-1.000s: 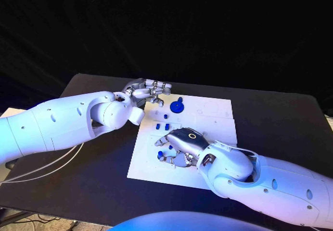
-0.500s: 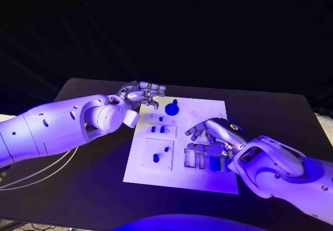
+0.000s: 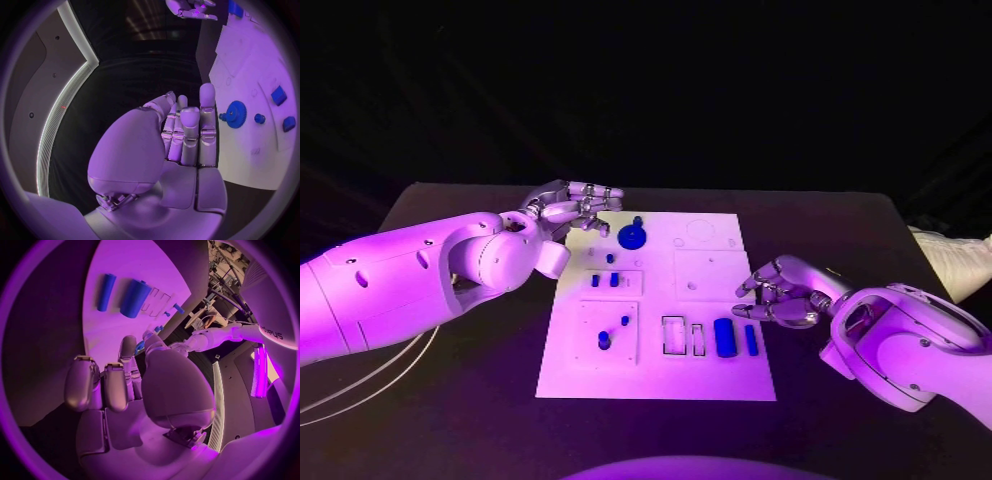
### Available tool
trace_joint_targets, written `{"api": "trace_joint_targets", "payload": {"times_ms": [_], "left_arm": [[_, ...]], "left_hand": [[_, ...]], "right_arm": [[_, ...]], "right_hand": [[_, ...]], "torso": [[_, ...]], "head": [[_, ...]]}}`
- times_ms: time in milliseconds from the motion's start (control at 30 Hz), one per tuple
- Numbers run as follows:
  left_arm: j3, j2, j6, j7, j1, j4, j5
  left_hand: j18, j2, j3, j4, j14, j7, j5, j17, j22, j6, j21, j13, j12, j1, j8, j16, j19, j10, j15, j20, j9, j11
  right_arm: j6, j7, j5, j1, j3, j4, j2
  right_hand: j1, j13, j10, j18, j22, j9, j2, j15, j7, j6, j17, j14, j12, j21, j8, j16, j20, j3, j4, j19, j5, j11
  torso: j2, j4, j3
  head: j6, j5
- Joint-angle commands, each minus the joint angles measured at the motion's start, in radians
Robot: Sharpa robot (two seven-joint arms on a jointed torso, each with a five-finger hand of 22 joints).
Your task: Assemble the parts on the task board
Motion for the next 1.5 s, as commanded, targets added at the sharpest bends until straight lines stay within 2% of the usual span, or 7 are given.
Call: {"api": "trace_joint_targets", "payload": {"times_ms": [33,100,367,733,1067,1200,1500], "left_arm": [[0.000,0.001,0.013,0.007,0.000,0.003,0.003],[0.000,0.001,0.013,0.008,0.000,0.003,0.003],[0.000,0.001,0.014,0.008,-0.001,0.002,0.003],[0.000,0.001,0.013,0.005,-0.001,0.001,0.003],[0.000,0.003,0.017,0.003,-0.003,0.000,0.003],[0.000,0.004,0.019,0.001,-0.005,0.000,0.003],[0.000,0.004,0.021,-0.001,-0.005,0.000,0.003]], "left_hand": [[0.019,0.004,-0.004,-0.004,-0.007,0.000,0.003,-0.001,-0.001,-0.008,-0.007,0.001,0.004,-0.006,0.005,-0.007,0.000,-0.010,0.003,0.004,-0.002,0.000],[0.019,0.004,-0.004,-0.004,-0.007,0.000,0.003,-0.001,-0.001,-0.008,-0.007,0.001,0.004,-0.006,0.005,-0.007,0.000,-0.010,0.003,0.004,-0.002,0.000],[0.019,0.004,-0.004,-0.004,-0.007,0.000,0.003,-0.001,-0.001,-0.008,-0.007,0.001,0.004,-0.006,0.005,-0.007,0.000,-0.010,0.003,0.004,-0.002,0.000],[0.019,0.004,-0.005,-0.004,-0.007,0.000,0.003,-0.002,-0.001,-0.009,-0.007,0.001,0.006,-0.006,0.006,-0.006,0.000,-0.011,0.003,0.004,-0.002,0.000],[0.019,0.004,-0.005,-0.004,-0.007,0.000,0.003,-0.002,-0.001,-0.009,-0.007,0.001,0.006,-0.006,0.006,-0.006,0.000,-0.011,0.003,0.004,-0.002,0.000],[0.019,0.004,-0.005,-0.004,-0.007,0.000,0.003,-0.002,-0.001,-0.009,-0.007,0.001,0.006,-0.006,0.006,-0.006,0.000,-0.011,0.003,0.004,-0.002,0.000],[0.019,0.004,-0.005,-0.004,-0.007,0.000,0.003,-0.002,-0.001,-0.009,-0.007,0.001,0.006,-0.006,0.006,-0.006,0.000,-0.011,0.003,0.004,-0.002,0.000]], "right_arm": [[0.078,-0.098,-0.055,-0.002,-0.002,0.013,-0.007],[0.096,-0.121,-0.085,-0.003,-0.003,0.019,-0.010],[0.138,-0.176,-0.154,-0.013,-0.008,0.037,0.000],[0.168,-0.211,-0.192,-0.028,-0.010,0.041,0.027],[0.148,-0.243,-0.220,-0.050,-0.010,0.014,0.074],[0.145,-0.249,-0.223,-0.060,-0.010,-0.005,0.091],[0.175,-0.261,-0.244,-0.067,-0.010,-0.041,0.117]], "right_hand": [[-0.010,0.099,0.011,-0.018,0.016,0.003,0.009,0.005,-0.004,0.005,0.025,0.063,0.085,0.010,0.011,0.015,0.000,-0.022,0.014,0.009,0.009,-0.003],[-0.026,0.198,0.035,-0.020,0.025,0.006,0.013,0.003,-0.007,0.008,0.057,0.068,0.169,0.016,0.021,0.035,0.001,-0.046,0.033,0.010,0.011,-0.003],[-0.049,0.407,0.082,-0.022,0.041,0.014,0.036,0.001,-0.011,0.009,0.124,0.076,0.339,0.027,0.049,0.074,-0.001,-0.112,0.036,0.010,0.005,-0.005],[-0.109,0.464,0.088,-0.024,0.054,0.017,0.041,0.003,-0.012,0.006,0.147,0.078,0.376,0.035,0.063,0.087,0.001,-0.175,0.040,0.011,-0.016,-0.004],[-0.118,0.467,0.087,-0.024,0.056,0.018,0.040,0.003,-0.012,0.006,0.148,0.078,0.376,0.037,0.066,0.088,0.001,-0.185,0.039,0.011,-0.026,-0.004],[-0.109,0.471,0.086,-0.025,0.058,0.019,0.048,0.003,-0.012,0.006,0.148,0.078,0.376,0.038,0.069,0.088,0.001,-0.185,0.036,0.011,-0.028,-0.005],[-0.006,0.488,0.088,-0.025,0.061,0.023,0.077,0.001,-0.014,0.010,0.155,0.078,0.378,0.039,0.079,0.091,0.000,-0.171,0.006,0.010,-0.003,-0.007]], "torso": [[-0.003,-0.0046,0.0008],[-0.001,-0.0037,0.0004],[-0.001,-0.0027,0.0003],[-0.001,-0.0030,0.0000],[-0.001,-0.0021,0.0003],[0.000,-0.0031,0.0004],[0.000,-0.0015,-0.0003]], "head": [[-0.001,-0.007],[0.000,-0.007],[0.001,-0.010],[-0.004,-0.011],[-0.003,-0.013],[-0.003,-0.013],[-0.006,-0.016]]}}
